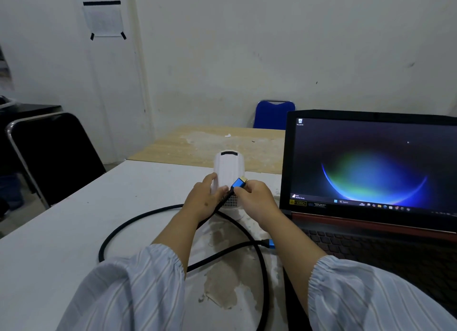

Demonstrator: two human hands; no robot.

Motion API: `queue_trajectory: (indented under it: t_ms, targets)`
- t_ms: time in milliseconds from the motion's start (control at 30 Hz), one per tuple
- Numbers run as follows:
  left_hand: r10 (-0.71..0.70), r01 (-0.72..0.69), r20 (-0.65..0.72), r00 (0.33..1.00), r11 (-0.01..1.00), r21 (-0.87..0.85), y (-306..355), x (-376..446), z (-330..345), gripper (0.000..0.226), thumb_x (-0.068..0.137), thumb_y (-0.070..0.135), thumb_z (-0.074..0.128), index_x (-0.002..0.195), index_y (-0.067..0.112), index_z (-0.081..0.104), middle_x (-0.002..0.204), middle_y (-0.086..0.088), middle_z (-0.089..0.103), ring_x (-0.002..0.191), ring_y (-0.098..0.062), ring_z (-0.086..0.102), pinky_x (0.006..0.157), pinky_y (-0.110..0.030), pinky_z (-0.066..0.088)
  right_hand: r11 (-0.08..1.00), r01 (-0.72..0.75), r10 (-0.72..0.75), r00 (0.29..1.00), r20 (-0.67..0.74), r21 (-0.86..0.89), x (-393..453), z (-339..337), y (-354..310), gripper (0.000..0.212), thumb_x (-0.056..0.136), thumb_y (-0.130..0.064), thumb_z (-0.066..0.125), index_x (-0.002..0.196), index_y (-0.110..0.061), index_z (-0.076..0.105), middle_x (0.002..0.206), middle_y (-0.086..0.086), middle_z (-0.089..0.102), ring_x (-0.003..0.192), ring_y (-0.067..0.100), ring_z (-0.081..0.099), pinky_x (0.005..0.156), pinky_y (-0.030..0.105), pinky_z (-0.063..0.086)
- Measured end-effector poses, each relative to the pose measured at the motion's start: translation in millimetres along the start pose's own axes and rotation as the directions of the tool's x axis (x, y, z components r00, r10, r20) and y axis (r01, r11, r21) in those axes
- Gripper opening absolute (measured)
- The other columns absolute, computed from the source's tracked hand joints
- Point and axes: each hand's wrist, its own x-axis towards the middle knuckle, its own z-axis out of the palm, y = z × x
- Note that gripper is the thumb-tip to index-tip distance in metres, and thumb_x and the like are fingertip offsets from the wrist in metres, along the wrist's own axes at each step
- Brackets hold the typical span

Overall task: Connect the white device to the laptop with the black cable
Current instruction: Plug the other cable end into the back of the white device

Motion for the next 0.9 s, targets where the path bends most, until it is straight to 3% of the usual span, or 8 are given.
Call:
queue_trajectory:
  t_ms: [233,400,567,767,900]
  targets:
    - [-0.030,0.030,-0.007,1.000,0.999,-0.013,-2.1,5.4,-1.2,0.062,0.088,0.052,0.044,0.142,0.022,0.034,0.125,-0.021,0.057,0.108,-0.035,0.059,0.094,-0.046,0.049,1.000,-0.005,0.005,0.999,0.033,-0.008,2.2,-4.3,-1.2,0.016,0.092,-0.017,0.050,0.088,-0.005,0.060,0.086,0.009,0.057,0.080,0.022,0.051,0.067,0.032,0.039]
    - [-0.034,0.035,-0.007,0.999,0.999,0.021,-2.0,10.6,-3.9,0.060,0.090,0.051,0.043,0.141,0.020,0.036,0.128,-0.021,0.056,0.111,-0.035,0.057,0.093,-0.042,0.047,1.000,-0.017,0.018,0.999,0.037,-0.001,3.8,-4.1,-7.6,0.026,0.092,-0.017,0.049,0.103,0.002,0.064,0.097,0.014,0.062,0.088,0.023,0.054,0.073,0.035,0.041]
    - [-0.023,0.025,-0.028,0.999,0.998,0.066,2.9,13.3,-3.1,0.058,0.093,0.051,0.036,0.137,0.014,0.043,0.136,-0.017,0.054,0.120,-0.032,0.052,0.094,-0.038,0.043,1.000,-0.024,0.024,0.999,0.033,-0.005,6.4,-8.1,-8.4,0.030,0.092,-0.017,0.048,0.104,0.006,0.063,0.098,0.023,0.065,0.086,0.030,0.058,0.073,0.041,0.046]
    - [-0.036,0.037,-0.011,0.999,0.995,0.095,9.0,20.4,-6.7,0.057,0.091,0.056,0.034,0.121,0.012,0.056,0.126,-0.013,0.062,0.111,-0.029,0.056,0.082,-0.035,0.041,0.998,-0.061,0.060,0.997,0.058,0.020,11.2,-14.0,-7.3,0.029,0.093,-0.016,0.047,0.104,0.006,0.063,0.091,0.013,0.061,0.081,0.021,0.053,0.062,0.030,0.040]
    - [-0.050,0.050,-0.010,0.999,0.993,0.105,10.6,20.7,-7.1,0.056,0.090,0.057,0.035,0.117,0.012,0.055,0.123,-0.012,0.062,0.108,-0.029,0.056,0.081,-0.035,0.042,0.998,-0.057,0.055,0.998,0.043,0.034,12.5,-11.9,-7.5,0.022,0.093,-0.017,0.048,0.093,-0.001,0.063,0.093,0.014,0.064,0.086,0.023,0.056,0.066,0.032,0.042]
